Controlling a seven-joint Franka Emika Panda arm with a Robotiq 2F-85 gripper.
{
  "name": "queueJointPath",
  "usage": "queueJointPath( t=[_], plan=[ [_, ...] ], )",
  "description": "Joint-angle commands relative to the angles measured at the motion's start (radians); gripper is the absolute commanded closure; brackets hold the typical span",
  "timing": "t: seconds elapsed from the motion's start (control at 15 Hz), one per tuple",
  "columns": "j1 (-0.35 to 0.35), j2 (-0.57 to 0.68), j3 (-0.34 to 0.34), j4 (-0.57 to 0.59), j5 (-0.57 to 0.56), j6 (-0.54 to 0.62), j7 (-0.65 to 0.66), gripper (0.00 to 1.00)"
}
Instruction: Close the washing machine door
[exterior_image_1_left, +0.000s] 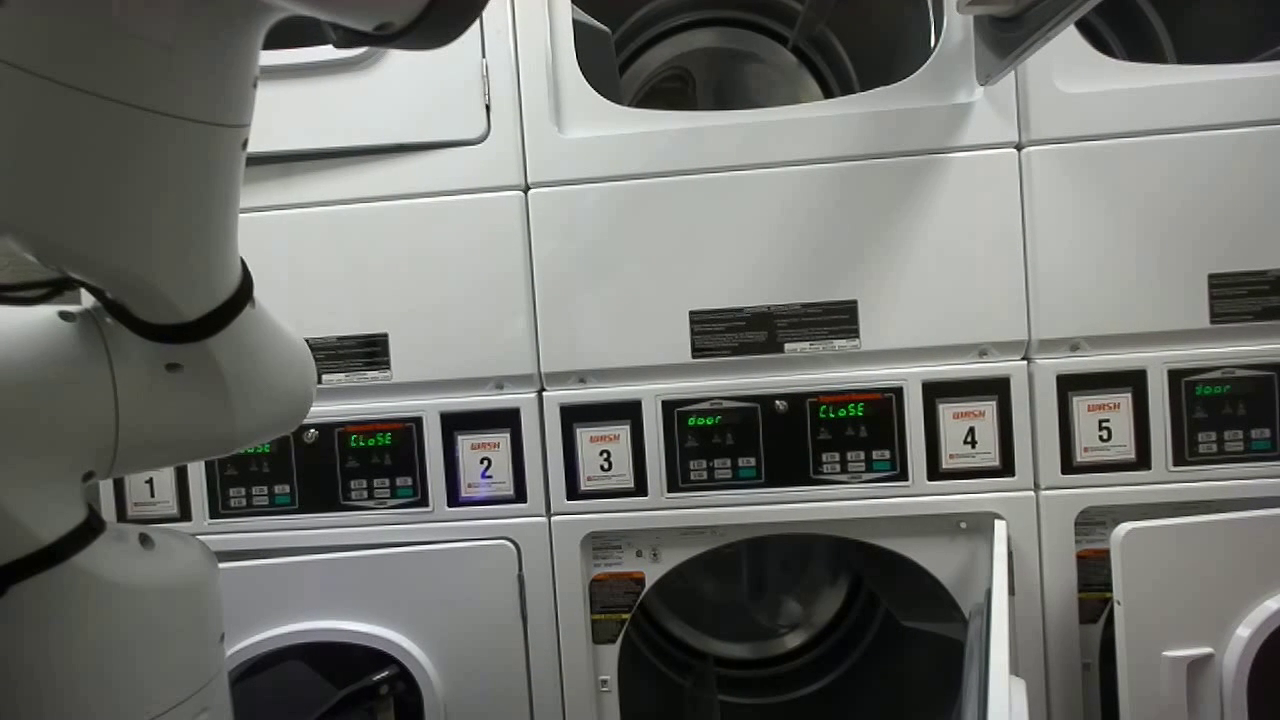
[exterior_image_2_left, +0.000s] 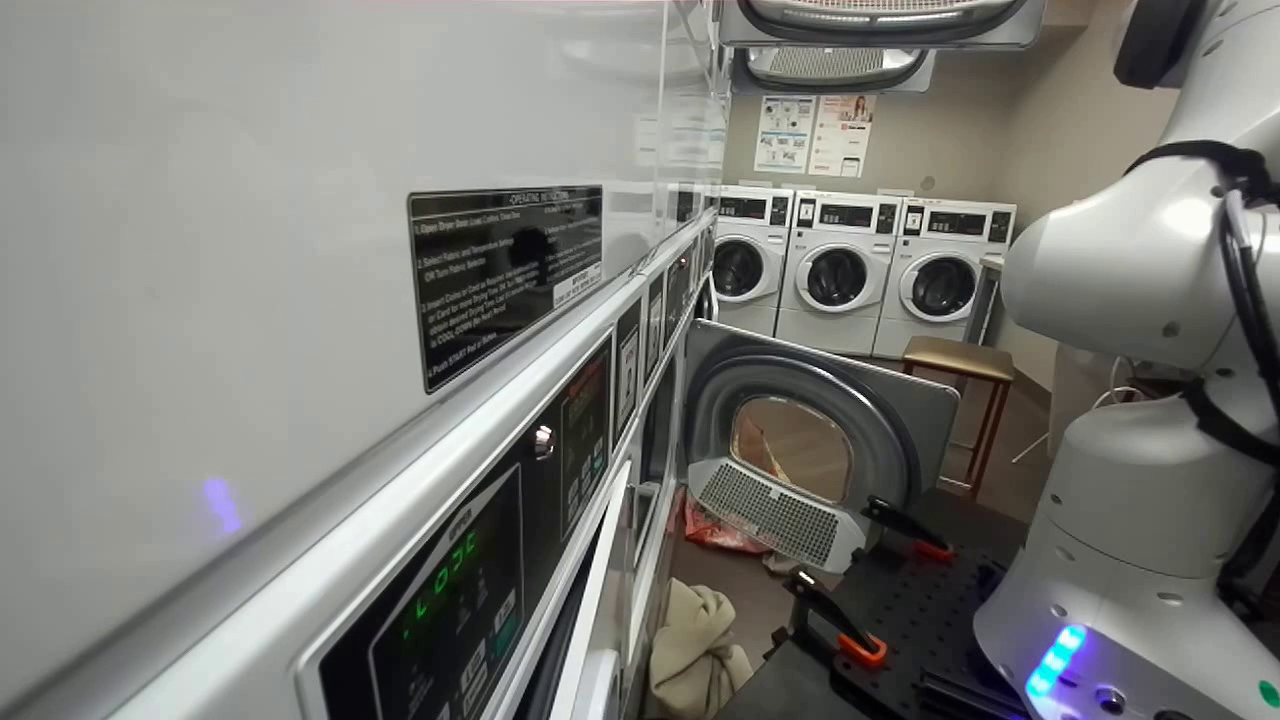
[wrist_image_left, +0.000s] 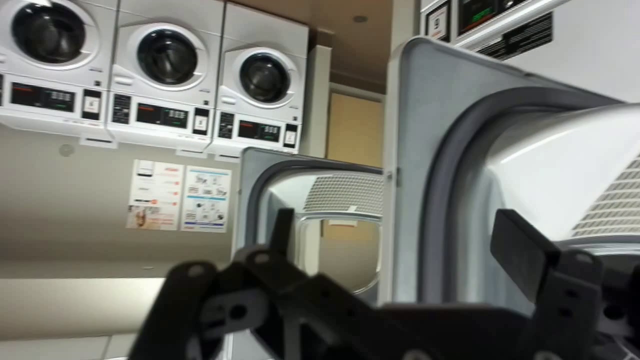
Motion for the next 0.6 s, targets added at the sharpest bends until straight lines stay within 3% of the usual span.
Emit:
queueJointPath(
  t=[0.0,0.07,0.2,0.27,0.33,0.4,0.47,0.53],
  plan=[
    [0.030,0.084,-0.009,0.104,-0.101,0.123,0.145,0.00],
    [0.048,0.007,-0.035,-0.047,-0.078,0.176,0.113,0.00],
    [0.059,0.024,-0.021,-0.050,-0.082,0.201,0.120,0.00],
    [0.049,0.117,0.025,0.095,-0.122,0.151,0.163,0.00],
    [0.066,0.038,0.004,-0.056,-0.079,0.181,0.116,0.00],
    [0.065,0.043,0.018,-0.057,-0.078,0.166,0.111,0.00],
    [0.059,0.139,0.062,0.095,-0.120,0.098,0.155,0.00],
    [0.066,0.051,0.050,-0.062,-0.067,0.114,0.097,0.00]
  ],
)
